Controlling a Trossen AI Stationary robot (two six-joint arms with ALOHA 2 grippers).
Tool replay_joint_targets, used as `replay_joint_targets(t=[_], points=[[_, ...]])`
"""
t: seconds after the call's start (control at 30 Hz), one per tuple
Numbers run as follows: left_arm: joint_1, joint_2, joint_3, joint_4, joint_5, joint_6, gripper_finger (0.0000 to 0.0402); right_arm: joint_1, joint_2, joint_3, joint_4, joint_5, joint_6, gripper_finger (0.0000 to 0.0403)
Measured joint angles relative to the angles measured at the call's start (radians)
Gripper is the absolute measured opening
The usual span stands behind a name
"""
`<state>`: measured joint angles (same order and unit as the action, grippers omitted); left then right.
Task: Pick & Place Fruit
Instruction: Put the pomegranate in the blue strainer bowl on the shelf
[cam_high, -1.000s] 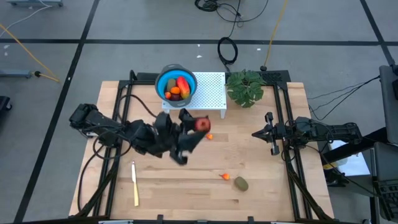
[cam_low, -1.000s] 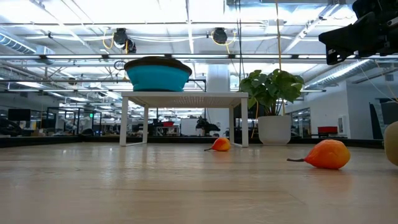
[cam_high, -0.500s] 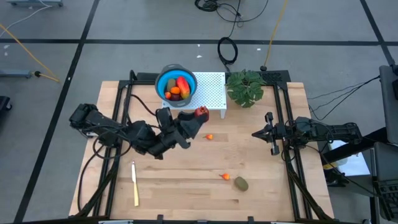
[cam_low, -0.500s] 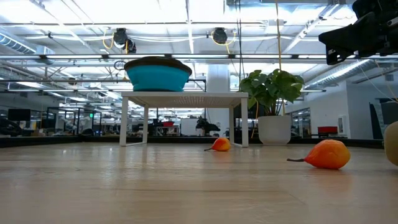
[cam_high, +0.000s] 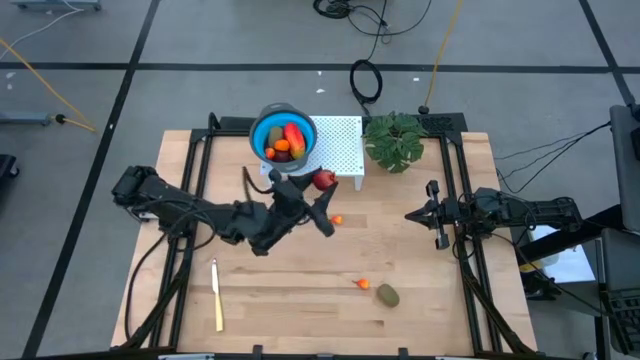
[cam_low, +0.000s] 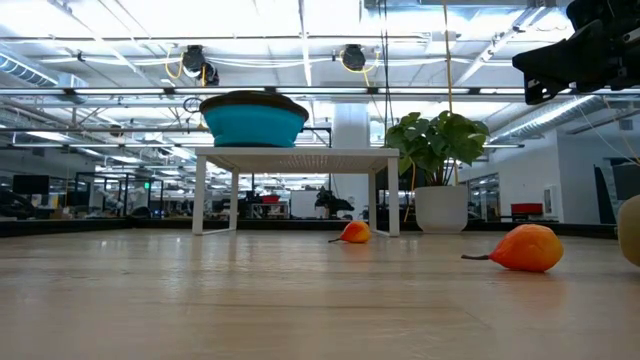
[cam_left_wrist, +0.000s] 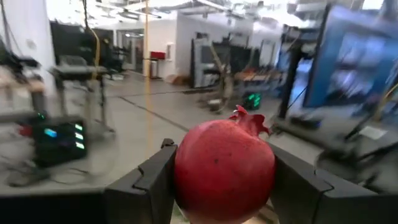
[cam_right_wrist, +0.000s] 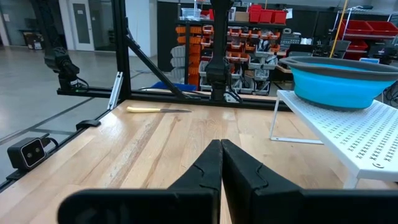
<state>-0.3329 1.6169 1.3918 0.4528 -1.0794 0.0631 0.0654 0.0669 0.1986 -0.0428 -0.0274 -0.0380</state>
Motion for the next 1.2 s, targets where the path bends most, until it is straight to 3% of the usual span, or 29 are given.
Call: replay_joint_targets(t=[0.23, 0.47, 0.67, 1.0, 1.2], points=[[0.100, 0.000, 0.000, -0.191, 0.031, 0.013, 0.0207, 0.000, 0.000, 0.000, 0.000, 0.000, 0.000, 0.0000], [0.256, -0.013, 0.000, -0.395, 0.240, -0.138, 0.0207, 0.000, 0.000, 0.000, 0.000, 0.000, 0.000, 0.0000], [0.395, -0.056, 0.001, -0.587, 0.359, -0.205, 0.0207, 0.000, 0.000, 0.000, -0.001, 0.001, -0.002, 0.0000], [0.619, -0.155, 0.001, -0.832, 0.557, -0.228, 0.0207, 0.000, 0.000, 0.000, -0.032, 0.106, -0.004, 0.0000], [0.742, -0.190, 0.001, -1.009, 0.685, -0.239, 0.0207, 0.000, 0.000, 0.000, -0.046, 0.107, -0.004, 0.0000]])
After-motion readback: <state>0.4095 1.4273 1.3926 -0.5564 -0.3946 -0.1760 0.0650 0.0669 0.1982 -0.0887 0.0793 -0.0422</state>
